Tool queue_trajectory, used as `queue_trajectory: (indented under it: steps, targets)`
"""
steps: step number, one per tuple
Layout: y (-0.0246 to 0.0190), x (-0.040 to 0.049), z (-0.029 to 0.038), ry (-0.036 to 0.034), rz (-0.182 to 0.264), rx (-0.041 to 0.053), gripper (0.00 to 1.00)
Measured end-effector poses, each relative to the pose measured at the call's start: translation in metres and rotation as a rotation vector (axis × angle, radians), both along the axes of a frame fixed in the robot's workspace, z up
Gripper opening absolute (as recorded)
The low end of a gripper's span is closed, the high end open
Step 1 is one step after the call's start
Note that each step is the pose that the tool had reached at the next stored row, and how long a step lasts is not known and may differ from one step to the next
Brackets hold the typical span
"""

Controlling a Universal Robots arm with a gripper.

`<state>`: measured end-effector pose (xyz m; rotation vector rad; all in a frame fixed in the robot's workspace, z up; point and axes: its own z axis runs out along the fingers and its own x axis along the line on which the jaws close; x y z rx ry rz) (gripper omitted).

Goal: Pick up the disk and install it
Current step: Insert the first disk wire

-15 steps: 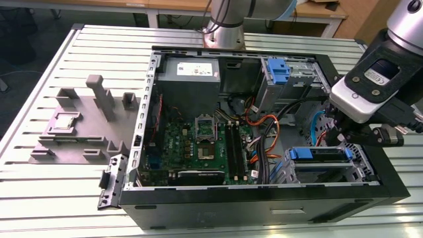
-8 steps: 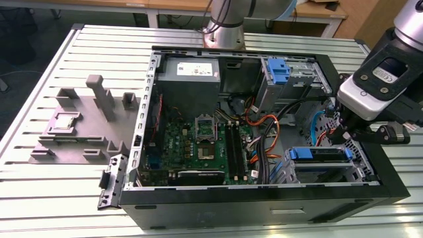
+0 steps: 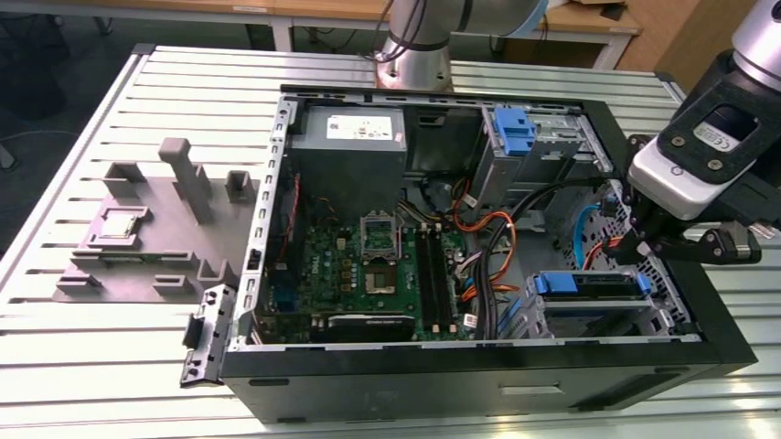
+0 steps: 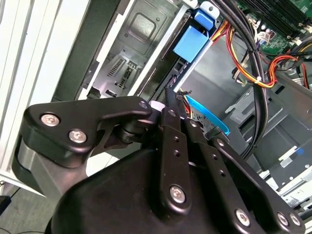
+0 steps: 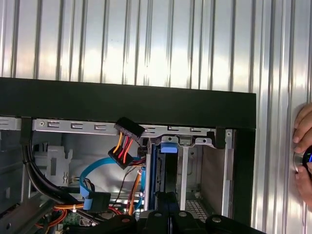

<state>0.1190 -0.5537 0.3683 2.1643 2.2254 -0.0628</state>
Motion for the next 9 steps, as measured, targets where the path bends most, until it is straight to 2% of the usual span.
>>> queue_trajectory:
  steps: [3,7,9]
  targets:
    - [0.0002,0.0000,0.0016,-0.0031,0.000,-0.0012,0.10]
    - [0.0009,0.0000,0.0078,-0.0063,0.000,-0.0032,0.10]
    - [0.0018,0.0000,0.0080,-0.0073,0.001,-0.0104,0.10]
